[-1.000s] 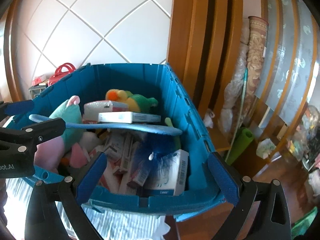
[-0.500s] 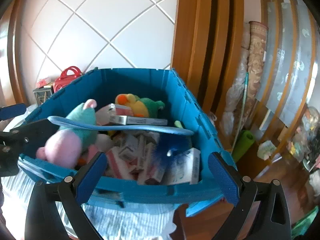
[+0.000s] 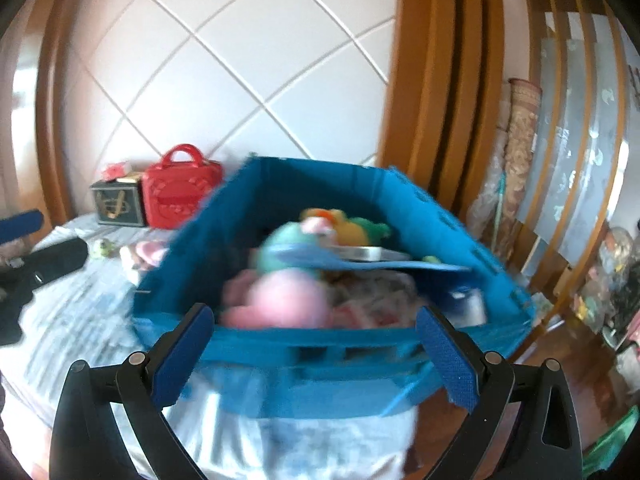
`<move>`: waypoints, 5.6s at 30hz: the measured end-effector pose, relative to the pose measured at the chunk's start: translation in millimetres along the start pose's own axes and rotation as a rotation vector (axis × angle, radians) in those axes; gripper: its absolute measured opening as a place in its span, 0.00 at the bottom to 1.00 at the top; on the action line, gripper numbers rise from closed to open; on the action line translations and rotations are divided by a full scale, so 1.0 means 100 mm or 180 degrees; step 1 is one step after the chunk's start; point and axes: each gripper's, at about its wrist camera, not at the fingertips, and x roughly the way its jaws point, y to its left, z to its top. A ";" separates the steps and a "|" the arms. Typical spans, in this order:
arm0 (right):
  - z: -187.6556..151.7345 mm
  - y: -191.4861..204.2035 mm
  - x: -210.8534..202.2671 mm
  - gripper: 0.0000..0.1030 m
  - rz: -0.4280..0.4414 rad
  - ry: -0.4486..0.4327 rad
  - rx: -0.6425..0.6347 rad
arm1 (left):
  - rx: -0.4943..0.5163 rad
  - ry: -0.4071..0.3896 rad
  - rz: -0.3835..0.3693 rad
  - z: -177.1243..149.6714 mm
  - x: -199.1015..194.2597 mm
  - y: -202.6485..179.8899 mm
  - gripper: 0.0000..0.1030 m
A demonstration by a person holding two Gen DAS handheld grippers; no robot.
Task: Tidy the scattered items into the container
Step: 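Move both tools from the crate back to the remaining items, then grasp the white paper tube with the left tool while the right tool grasps the Kotex pack, then lift the paper tube and Kotex pack and carry them to the crate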
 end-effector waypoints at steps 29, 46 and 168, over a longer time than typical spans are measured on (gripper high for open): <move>0.22 2.40 1.03 0.99 0.1041 0.0276 -0.0566 | -0.0743 0.0533 0.0961 -0.78 0.36 2.57 0.97; -0.08 3.12 1.96 0.99 0.0418 0.0954 0.0015 | -0.0619 0.1127 0.0482 -0.96 1.60 3.88 0.97; 0.62 -0.43 0.66 0.69 -0.0658 -0.0270 0.0332 | 0.0091 -0.0621 -0.0621 1.00 1.03 -0.53 0.42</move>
